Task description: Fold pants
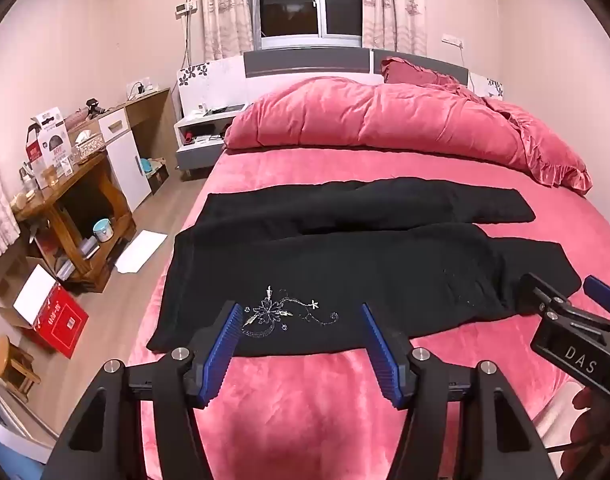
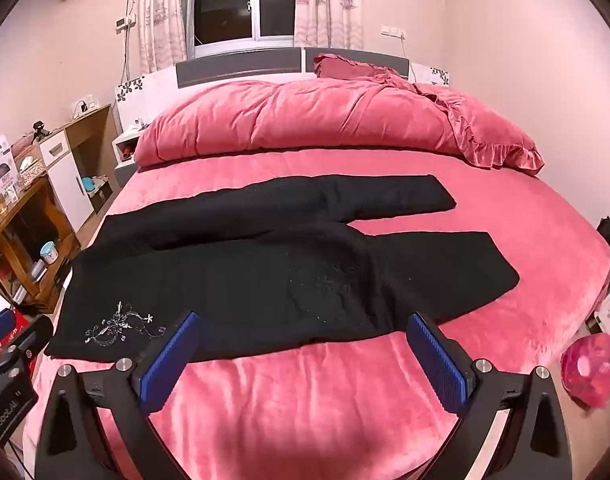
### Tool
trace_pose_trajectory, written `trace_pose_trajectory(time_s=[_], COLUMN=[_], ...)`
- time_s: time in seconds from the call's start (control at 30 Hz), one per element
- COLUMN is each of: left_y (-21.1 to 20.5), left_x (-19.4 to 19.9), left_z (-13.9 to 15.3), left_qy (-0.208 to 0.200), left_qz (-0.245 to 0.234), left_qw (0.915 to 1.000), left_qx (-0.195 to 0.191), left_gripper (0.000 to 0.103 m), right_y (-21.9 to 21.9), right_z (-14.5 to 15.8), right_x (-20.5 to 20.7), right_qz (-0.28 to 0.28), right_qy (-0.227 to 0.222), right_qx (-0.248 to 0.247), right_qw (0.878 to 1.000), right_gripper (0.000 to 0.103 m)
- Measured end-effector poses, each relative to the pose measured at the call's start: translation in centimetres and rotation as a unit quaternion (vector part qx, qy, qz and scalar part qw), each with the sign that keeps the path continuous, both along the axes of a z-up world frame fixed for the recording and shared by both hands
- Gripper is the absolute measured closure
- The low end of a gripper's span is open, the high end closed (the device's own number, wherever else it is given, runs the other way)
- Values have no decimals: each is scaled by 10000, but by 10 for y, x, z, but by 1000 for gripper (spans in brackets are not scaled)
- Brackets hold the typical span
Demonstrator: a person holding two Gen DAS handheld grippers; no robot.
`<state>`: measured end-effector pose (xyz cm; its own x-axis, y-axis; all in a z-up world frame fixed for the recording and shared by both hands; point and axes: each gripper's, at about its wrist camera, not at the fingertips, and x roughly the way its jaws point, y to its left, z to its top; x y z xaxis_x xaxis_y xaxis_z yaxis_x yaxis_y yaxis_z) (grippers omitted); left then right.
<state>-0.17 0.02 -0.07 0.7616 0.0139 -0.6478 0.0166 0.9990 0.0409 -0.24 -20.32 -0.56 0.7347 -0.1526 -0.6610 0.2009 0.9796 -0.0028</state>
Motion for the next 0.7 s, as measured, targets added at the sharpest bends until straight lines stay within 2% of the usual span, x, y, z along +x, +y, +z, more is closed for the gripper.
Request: trace_pose_trajectory(time_s=[0.13, 0.7], left_y=[-4, 3], left_x=[2, 8], left_z=[-2, -7], left_qy=[153, 304], left_qz=[-45, 81], left_qw=[9998, 9995], left_qx=[88, -100], left_gripper=[41, 41], right_y=[-2, 0], right_z=[1, -6], right_x=[-1, 0], right_qz=[37, 22], right_qy=[-4, 43], right_qx=[6, -18], right_qw=[10000, 10000], right_gripper=[0, 0])
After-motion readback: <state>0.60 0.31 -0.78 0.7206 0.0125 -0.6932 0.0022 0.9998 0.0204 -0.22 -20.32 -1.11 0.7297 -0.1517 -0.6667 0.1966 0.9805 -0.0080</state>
